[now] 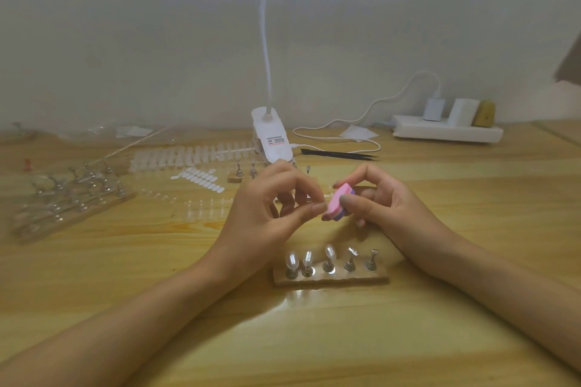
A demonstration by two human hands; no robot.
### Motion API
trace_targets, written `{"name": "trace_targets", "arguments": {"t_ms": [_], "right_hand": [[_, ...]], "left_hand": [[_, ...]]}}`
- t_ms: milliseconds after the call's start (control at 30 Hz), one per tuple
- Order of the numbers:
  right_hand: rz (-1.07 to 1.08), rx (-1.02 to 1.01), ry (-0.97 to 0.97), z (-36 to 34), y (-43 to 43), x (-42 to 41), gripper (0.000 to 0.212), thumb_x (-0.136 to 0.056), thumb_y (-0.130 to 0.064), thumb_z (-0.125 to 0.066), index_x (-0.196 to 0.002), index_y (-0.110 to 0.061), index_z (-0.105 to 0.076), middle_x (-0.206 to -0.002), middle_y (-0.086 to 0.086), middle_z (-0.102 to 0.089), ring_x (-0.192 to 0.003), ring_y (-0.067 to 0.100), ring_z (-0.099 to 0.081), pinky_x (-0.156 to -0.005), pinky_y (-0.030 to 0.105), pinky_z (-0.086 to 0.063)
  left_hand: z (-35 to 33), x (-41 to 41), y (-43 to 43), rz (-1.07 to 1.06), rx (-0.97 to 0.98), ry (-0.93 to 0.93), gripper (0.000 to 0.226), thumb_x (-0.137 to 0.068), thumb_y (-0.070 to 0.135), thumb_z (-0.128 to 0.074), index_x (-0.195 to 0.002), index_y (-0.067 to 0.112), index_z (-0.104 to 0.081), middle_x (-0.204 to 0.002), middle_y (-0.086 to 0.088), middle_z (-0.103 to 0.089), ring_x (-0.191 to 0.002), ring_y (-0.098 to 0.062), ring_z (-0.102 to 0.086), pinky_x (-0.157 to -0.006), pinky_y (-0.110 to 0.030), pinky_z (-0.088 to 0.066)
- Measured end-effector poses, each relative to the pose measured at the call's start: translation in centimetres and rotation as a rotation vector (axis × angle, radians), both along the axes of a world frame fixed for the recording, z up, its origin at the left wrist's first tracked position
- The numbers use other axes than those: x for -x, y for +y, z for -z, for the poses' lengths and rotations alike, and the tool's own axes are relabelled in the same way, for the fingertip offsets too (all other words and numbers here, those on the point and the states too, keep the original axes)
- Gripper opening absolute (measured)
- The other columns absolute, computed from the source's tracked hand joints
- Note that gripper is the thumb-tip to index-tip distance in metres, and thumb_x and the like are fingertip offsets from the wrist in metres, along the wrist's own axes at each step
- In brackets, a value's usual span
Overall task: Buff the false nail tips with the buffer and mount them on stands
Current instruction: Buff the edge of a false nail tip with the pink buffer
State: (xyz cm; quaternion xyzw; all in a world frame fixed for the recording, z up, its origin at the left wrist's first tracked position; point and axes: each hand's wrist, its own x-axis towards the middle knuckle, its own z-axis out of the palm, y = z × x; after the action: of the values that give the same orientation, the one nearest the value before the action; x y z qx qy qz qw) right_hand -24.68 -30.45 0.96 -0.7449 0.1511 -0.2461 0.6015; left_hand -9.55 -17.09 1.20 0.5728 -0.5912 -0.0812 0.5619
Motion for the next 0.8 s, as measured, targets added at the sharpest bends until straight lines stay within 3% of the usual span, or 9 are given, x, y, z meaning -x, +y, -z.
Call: {"name": "trace_targets", "arguments": {"t_ms": [67,200,333,467,567,667,800], "right_hand": [[-0.020,0.000,0.006,0.01,-0.02,-0.05,0.041,-0.082,-0.035,-0.073,-0.106,-0.008,-0.056,-0.087,0.008,-0.077,-0.067,0.006,-0.061,-0.060,0.019,-0.048],[-0.149,-0.012,0.013,0.05,0.47,0.18,0.031,-0.085,-0.029,-0.073,-0.103,-0.011,-0.056,-0.093,0.015,-0.077,-0.084,0.024,-0.073,-0.071,0.031,-0.058],[0.019,-0.040,-0.033,-0.03,0.14,-0.01,0.038,-0.079,-0.035,-0.070,-0.104,-0.009,-0.058,-0.090,0.014,-0.076,-0.072,0.018,-0.061,-0.060,0.028,-0.051],[-0.127,-0.004,0.015,-0.03,0.49,0.07,0.029,-0.084,-0.029,-0.072,-0.102,-0.012,-0.057,-0.091,0.014,-0.077,-0.075,0.020,-0.070,-0.065,0.029,-0.055],[0.027,-0.025,-0.023,-0.01,0.11,-0.01,0.039,-0.079,-0.034,-0.069,-0.106,-0.008,-0.056,-0.088,0.010,-0.077,-0.068,0.014,-0.060,-0.060,0.027,-0.049],[-0.093,-0.028,0.007,0.00,0.30,0.08,0.034,-0.082,-0.027,-0.071,-0.105,-0.007,-0.056,-0.091,0.012,-0.077,-0.072,0.018,-0.069,-0.064,0.030,-0.056],[0.032,-0.043,-0.029,0.03,-0.16,-0.06,0.040,-0.077,-0.035,-0.070,-0.105,-0.009,-0.056,-0.087,0.009,-0.077,-0.063,0.008,-0.061,-0.062,0.033,-0.049]], "left_hand": [[0.00,-0.05,-0.04,-0.015,0.003,0.016,0.007,-0.082,0.016,-0.075,-0.079,0.014,-0.069,-0.082,0.020,-0.055,-0.069,-0.004,-0.053,-0.060,-0.014,-0.040],[-0.02,-0.09,-0.03,-0.024,0.002,0.009,0.007,-0.082,0.016,-0.076,-0.079,0.014,-0.070,-0.082,0.018,-0.056,-0.070,-0.005,-0.053,-0.061,-0.014,-0.041],[0.07,-0.15,-0.05,-0.014,-0.011,0.011,0.007,-0.082,0.014,-0.076,-0.080,0.015,-0.070,-0.081,0.017,-0.055,-0.069,-0.004,-0.053,-0.062,-0.014,-0.041],[0.04,-0.21,-0.09,-0.005,-0.009,0.017,0.008,-0.082,0.013,-0.076,-0.079,0.015,-0.069,-0.081,0.018,-0.056,-0.071,-0.004,-0.054,-0.062,-0.013,-0.040],[0.03,-0.22,-0.20,0.018,-0.009,0.027,0.008,-0.083,0.012,-0.075,-0.079,0.017,-0.069,-0.082,0.017,-0.056,-0.071,-0.004,-0.055,-0.062,-0.011,-0.039],[0.11,-0.33,-0.24,0.006,-0.005,0.014,0.009,-0.083,0.013,-0.075,-0.079,0.019,-0.069,-0.082,0.015,-0.057,-0.072,-0.006,-0.055,-0.062,-0.012,-0.040],[0.21,-0.39,-0.29,0.006,-0.005,0.042,0.008,-0.082,0.015,-0.075,-0.079,0.020,-0.069,-0.082,0.016,-0.056,-0.072,-0.005,-0.054,-0.063,-0.014,-0.041]]}}
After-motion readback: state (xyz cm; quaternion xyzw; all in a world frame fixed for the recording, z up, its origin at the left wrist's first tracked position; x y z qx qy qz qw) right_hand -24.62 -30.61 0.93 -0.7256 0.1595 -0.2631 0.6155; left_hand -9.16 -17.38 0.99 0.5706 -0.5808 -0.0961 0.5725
